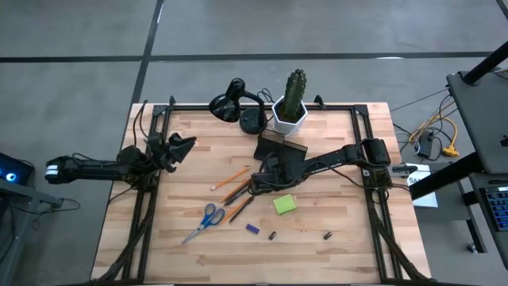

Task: Pick and place office supplies into organizer
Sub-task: Put the top black binder clip into the black desk organizer

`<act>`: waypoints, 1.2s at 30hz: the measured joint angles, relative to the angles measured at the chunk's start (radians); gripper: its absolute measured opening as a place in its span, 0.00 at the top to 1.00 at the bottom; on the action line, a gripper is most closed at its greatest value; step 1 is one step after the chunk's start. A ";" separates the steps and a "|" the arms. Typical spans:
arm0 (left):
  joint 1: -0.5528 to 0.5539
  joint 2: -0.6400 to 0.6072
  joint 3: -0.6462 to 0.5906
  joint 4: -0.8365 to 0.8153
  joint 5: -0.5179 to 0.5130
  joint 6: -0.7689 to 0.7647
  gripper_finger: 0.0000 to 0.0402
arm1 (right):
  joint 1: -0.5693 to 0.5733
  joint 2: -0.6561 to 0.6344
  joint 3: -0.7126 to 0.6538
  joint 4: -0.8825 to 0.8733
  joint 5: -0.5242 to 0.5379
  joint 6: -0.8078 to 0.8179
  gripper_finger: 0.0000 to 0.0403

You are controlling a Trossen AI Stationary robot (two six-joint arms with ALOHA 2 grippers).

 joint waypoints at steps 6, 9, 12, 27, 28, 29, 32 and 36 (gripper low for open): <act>0.000 0.000 0.000 0.000 0.000 0.000 0.68 | 0.000 0.000 0.000 0.001 0.000 -0.002 0.79; 0.000 0.000 0.000 0.000 0.000 0.000 0.68 | 0.000 0.000 0.000 0.003 -0.001 -0.002 0.82; 0.000 0.000 0.000 0.000 0.000 0.000 0.68 | 0.000 0.000 0.000 0.003 -0.003 -0.002 0.85; 0.000 0.000 0.000 0.000 0.000 0.000 0.68 | 0.000 0.000 0.000 0.007 -0.012 -0.022 0.98; 0.000 0.000 0.000 0.000 0.000 0.000 0.68 | 0.000 0.000 0.000 0.007 -0.012 -0.022 0.98; 0.000 0.000 0.000 0.000 0.000 0.000 0.68 | 0.000 0.000 0.000 0.008 -0.014 -0.022 0.98; 0.000 0.000 0.000 0.000 0.000 0.000 0.68 | 0.000 0.000 0.000 0.009 -0.022 -0.024 0.98; 0.000 0.000 0.000 0.000 0.000 0.000 0.68 | 0.000 0.000 0.004 0.011 -0.037 -0.046 0.98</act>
